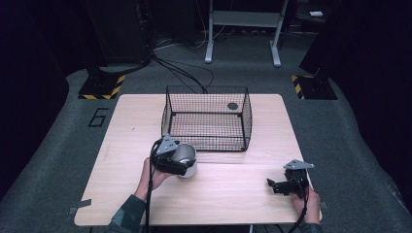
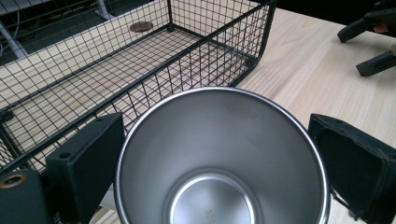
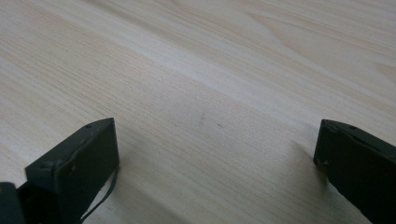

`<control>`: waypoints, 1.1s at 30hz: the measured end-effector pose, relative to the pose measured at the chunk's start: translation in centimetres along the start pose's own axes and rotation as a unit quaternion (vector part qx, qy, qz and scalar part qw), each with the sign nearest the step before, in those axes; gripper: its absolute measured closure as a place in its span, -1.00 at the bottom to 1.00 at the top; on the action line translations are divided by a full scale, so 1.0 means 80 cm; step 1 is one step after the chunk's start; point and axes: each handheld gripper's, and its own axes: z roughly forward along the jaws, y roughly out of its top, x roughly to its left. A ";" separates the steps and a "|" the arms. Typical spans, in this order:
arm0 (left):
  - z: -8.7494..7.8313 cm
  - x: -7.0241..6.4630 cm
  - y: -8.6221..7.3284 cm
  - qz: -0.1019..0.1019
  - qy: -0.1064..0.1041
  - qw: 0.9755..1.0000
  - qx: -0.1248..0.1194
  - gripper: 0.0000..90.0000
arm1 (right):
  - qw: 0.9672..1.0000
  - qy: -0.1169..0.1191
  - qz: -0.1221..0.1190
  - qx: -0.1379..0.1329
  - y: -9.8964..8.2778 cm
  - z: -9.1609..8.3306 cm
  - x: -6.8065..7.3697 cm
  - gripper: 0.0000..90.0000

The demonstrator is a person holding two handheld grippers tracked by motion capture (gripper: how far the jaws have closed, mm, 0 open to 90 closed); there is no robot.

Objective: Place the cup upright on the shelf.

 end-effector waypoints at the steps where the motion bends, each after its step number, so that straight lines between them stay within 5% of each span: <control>1: -0.004 -0.001 0.001 -0.001 -0.001 1.000 -0.001 -0.85 | 1.000 0.000 0.000 0.000 0.000 0.000 0.000 -1.00; 33: -0.031 0.009 0.039 -0.002 -0.028 0.999 -0.021 -0.85 | 1.000 0.000 0.000 0.000 0.000 0.000 0.000 -1.00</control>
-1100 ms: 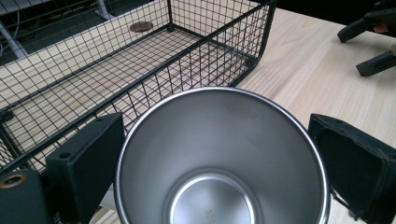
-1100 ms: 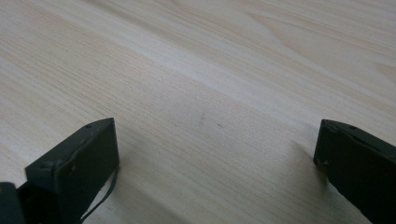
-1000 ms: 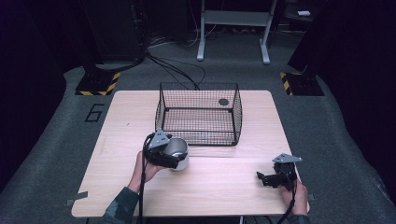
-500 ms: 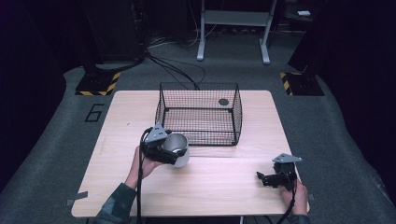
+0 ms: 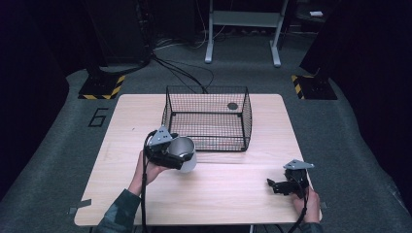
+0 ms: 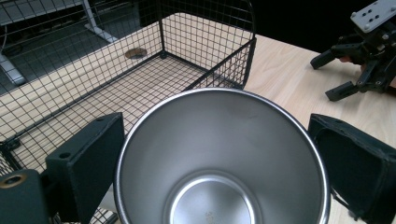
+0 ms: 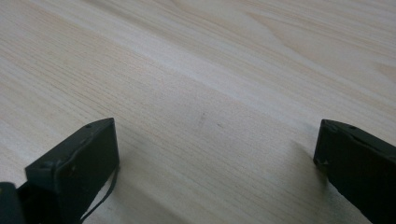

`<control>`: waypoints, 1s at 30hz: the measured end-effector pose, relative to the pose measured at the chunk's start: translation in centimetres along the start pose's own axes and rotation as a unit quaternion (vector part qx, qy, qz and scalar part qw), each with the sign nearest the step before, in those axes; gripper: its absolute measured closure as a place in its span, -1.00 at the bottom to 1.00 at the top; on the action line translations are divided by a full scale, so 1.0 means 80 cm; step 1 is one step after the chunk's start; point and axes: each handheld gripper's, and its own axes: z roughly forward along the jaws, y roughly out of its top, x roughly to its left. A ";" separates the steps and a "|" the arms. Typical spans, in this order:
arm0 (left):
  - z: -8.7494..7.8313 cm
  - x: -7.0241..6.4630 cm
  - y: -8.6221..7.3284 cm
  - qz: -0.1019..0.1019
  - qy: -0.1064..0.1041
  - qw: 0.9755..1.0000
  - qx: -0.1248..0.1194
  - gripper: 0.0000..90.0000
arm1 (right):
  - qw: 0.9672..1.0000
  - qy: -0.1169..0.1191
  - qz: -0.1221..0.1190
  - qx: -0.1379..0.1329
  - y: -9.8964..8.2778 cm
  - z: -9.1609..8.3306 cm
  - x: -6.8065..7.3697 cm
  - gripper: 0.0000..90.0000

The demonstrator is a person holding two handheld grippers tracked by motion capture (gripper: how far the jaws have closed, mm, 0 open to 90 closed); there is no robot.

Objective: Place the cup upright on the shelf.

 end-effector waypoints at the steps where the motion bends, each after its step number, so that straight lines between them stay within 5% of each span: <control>1: 0.000 0.000 0.001 -0.001 0.000 1.000 -0.006 -0.85 | 1.000 0.000 0.000 0.000 0.000 0.000 0.000 -1.00; 30: -0.011 0.009 0.067 0.021 -0.005 0.999 -0.029 -0.85 | 1.000 0.000 0.000 0.000 0.000 0.000 0.000 -1.00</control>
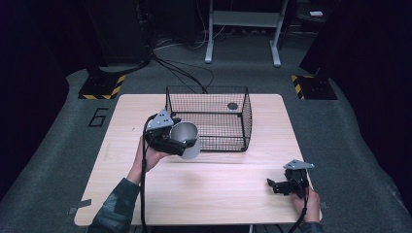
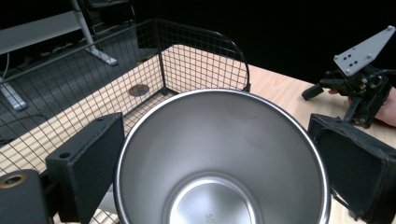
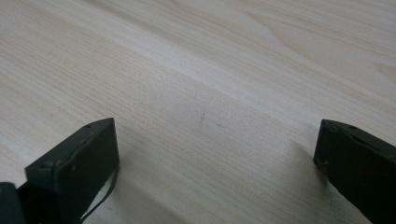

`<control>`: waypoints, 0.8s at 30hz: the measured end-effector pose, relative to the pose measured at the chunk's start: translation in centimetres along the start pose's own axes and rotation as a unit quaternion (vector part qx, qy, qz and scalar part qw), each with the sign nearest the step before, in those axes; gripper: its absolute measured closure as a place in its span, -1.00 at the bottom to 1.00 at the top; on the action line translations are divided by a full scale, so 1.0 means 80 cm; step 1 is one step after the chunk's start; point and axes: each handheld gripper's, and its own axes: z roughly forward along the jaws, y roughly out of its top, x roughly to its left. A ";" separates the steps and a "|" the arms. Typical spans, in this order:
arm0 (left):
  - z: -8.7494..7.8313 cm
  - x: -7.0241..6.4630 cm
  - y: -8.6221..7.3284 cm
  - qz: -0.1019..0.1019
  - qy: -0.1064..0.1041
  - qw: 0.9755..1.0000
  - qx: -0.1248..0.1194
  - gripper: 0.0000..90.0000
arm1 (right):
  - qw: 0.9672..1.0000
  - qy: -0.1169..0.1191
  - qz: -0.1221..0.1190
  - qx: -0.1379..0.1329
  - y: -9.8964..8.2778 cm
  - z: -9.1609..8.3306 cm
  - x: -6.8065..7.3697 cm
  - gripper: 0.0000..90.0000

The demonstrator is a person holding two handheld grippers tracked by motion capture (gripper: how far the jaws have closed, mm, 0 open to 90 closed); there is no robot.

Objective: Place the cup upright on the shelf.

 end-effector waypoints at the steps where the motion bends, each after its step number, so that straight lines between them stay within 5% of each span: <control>1: 0.001 0.001 0.002 -0.001 -0.003 1.000 0.002 -0.85 | 1.000 0.000 -0.001 0.001 0.000 0.000 0.000 -1.00; 24: 0.038 0.030 0.053 0.010 0.019 1.000 0.001 -0.85 | 1.000 0.005 -0.006 0.004 0.001 0.001 0.000 -1.00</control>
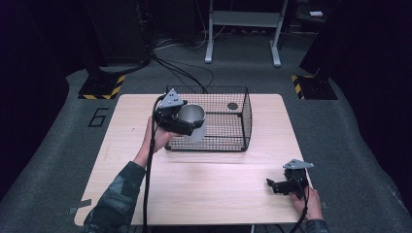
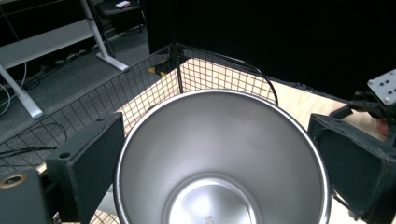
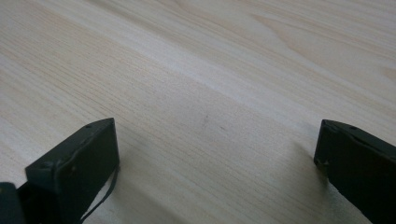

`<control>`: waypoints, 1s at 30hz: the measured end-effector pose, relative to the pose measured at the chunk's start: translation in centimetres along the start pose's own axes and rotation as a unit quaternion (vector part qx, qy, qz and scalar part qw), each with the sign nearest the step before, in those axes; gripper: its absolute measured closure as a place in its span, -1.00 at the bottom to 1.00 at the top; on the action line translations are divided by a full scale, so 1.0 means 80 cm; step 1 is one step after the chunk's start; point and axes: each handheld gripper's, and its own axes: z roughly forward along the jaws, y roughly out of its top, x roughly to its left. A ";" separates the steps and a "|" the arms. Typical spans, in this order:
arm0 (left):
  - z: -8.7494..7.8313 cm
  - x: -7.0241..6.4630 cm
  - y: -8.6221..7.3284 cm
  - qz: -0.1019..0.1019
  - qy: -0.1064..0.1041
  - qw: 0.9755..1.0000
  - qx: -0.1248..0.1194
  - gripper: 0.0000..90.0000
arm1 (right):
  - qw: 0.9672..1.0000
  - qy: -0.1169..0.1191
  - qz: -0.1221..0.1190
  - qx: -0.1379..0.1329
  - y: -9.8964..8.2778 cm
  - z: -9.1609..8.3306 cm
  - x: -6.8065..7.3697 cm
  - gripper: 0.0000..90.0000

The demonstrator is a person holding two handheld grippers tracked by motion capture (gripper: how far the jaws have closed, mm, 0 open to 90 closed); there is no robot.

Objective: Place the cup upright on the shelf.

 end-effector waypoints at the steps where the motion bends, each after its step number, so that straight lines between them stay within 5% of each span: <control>1: 0.002 0.001 0.002 0.001 0.000 1.000 -0.001 -0.85 | 1.000 0.001 0.000 0.001 0.000 0.000 0.000 -1.00; 18: 0.042 0.019 0.020 0.011 0.007 1.000 0.009 -0.85 | 1.000 0.017 -0.018 -0.006 0.003 0.004 -0.003 -1.00; 30: 0.071 0.041 0.009 0.004 0.008 1.000 0.017 -0.85 | 1.000 0.019 -0.019 -0.003 0.003 0.004 -0.004 -1.00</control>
